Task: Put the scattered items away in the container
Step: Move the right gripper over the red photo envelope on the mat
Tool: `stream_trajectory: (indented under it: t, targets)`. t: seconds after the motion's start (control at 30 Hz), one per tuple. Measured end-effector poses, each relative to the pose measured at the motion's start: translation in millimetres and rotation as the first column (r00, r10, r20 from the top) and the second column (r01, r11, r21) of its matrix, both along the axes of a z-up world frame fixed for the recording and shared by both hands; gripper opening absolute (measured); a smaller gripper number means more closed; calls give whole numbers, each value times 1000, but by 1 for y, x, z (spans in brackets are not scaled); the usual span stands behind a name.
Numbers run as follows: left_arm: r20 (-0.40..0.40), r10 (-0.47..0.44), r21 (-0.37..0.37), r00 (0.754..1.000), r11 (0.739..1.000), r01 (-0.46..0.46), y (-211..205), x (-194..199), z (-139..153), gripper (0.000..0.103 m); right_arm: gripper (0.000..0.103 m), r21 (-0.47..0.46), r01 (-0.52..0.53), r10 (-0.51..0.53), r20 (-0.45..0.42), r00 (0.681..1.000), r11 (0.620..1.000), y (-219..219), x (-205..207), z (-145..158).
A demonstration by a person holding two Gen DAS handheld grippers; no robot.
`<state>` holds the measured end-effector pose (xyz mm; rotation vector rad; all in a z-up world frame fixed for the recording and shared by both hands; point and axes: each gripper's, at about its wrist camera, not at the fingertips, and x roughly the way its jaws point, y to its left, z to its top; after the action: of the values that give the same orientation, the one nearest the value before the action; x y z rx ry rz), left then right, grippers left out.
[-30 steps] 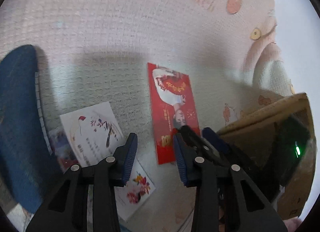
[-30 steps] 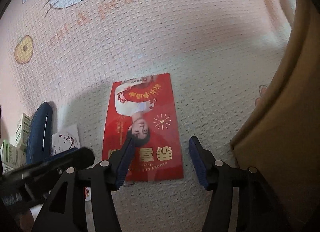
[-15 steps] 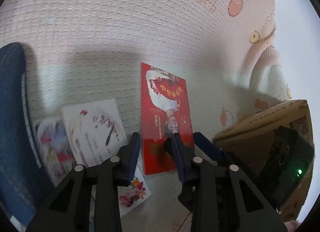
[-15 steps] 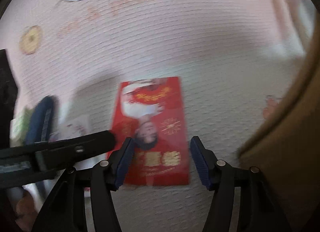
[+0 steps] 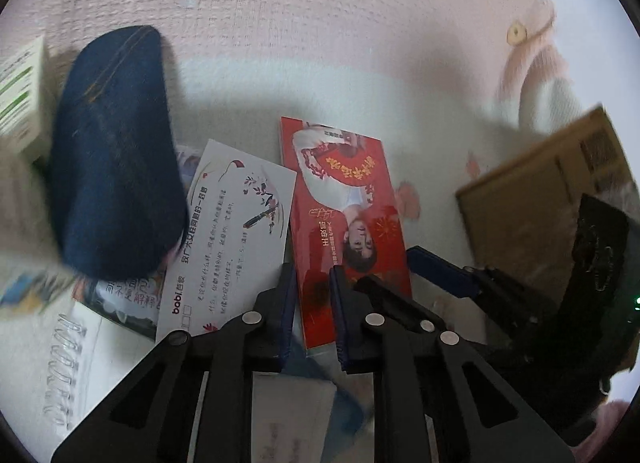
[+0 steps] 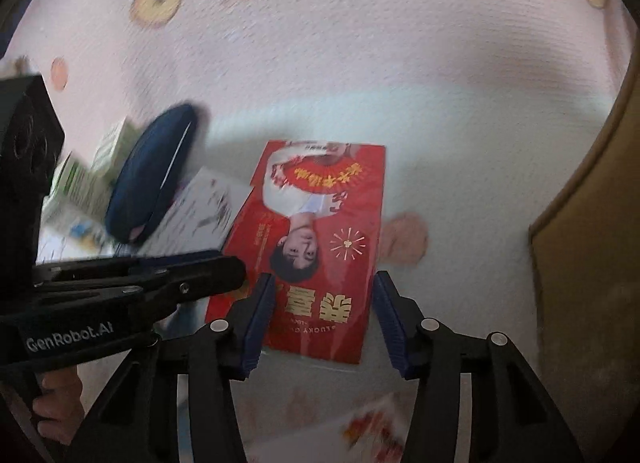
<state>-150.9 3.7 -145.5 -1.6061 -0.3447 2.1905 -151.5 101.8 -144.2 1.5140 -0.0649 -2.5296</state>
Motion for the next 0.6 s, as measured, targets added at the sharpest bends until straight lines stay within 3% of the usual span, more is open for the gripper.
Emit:
stream_trajectory:
  t: [0.1, 0.27, 0.4, 0.6]
  targets:
    - [8, -20, -31, 1000, 999, 21, 0, 12, 3, 20, 48, -55, 2, 1, 55, 998, 999, -8, 19, 1]
    - [44, -17, 1, 999, 1000, 17, -5, 36, -1, 20, 47, -134, 18, 0, 133, 991, 991, 9, 52, 2]
    - [65, -3, -27, 998, 1000, 4, -13, 55, 1, 20, 42, -187, 12, 23, 181, 983, 982, -3, 70, -1]
    - [99, 74, -66, 992, 996, -68, -39, 71, 4, 20, 39, -206, -79, 117, 181, 976, 975, -33, 74, -8]
